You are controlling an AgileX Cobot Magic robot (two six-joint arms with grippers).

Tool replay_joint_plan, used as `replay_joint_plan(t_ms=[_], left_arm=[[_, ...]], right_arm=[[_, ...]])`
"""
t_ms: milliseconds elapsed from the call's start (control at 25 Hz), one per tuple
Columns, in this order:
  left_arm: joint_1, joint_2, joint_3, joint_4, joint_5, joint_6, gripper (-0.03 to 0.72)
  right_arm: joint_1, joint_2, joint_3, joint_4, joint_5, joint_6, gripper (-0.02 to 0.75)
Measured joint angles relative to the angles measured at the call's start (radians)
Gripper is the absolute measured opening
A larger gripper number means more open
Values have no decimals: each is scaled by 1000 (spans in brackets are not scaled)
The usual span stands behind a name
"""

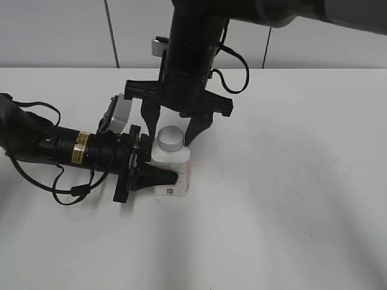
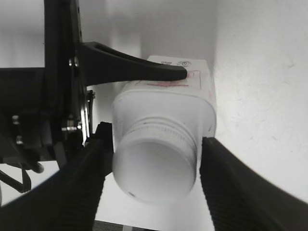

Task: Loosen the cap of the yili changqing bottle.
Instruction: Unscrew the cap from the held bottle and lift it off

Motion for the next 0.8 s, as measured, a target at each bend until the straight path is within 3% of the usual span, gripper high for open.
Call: replay_joint_plan(t_ms=[400, 800], left_arm=[[0, 0, 0, 2, 0, 0, 343], [0, 0, 0, 2, 0, 0, 343]], right_arm=[[0, 0, 0, 0, 4, -14, 403], [0, 1, 0, -8, 4, -188, 398]])
